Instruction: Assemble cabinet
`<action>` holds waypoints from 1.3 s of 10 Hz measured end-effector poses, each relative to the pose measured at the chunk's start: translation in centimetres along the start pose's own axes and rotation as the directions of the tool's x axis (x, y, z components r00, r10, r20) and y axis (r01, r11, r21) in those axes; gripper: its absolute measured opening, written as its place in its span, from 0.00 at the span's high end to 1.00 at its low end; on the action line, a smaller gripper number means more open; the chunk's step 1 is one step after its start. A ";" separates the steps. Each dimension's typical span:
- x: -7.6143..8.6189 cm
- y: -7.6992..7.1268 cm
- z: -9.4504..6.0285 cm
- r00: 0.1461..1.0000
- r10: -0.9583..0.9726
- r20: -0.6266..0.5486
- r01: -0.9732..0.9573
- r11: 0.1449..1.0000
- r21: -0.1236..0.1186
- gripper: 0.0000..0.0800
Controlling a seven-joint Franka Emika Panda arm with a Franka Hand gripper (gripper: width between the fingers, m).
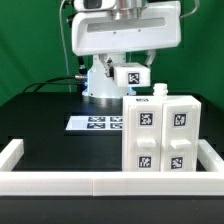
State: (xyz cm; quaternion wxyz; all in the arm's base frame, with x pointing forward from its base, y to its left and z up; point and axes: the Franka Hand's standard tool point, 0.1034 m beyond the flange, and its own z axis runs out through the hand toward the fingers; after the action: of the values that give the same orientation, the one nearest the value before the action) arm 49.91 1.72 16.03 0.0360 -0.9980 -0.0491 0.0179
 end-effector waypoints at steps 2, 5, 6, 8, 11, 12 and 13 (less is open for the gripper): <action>-0.3 0.2 0.3 1.000 0.002 0.007 -0.002 1.000 0.001 0.30; -0.3 0.2 0.3 1.000 0.000 0.008 0.000 1.000 0.001 0.30; 0.2 -0.4 -0.4 1.000 -0.004 0.021 0.004 1.000 0.006 0.30; 3.2 -1.8 -1.8 0.999 -0.035 0.000 0.035 0.999 0.007 0.30; 5.9 -2.6 -1.8 0.998 -0.063 0.005 0.063 0.998 0.008 0.30; 6.8 -2.5 -2.2 0.995 -0.099 0.023 0.099 0.995 0.002 0.30; 7.2 -2.5 -2.2 0.995 -0.099 0.018 0.099 0.995 0.001 0.30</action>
Offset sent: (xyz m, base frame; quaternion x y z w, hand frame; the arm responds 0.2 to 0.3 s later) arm 0.0000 0.0000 0.0000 0.0000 0.0000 0.0000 1.0000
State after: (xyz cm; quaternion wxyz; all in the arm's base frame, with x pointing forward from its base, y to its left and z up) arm 56.89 4.80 18.21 0.0366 -0.9941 -0.0988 0.0253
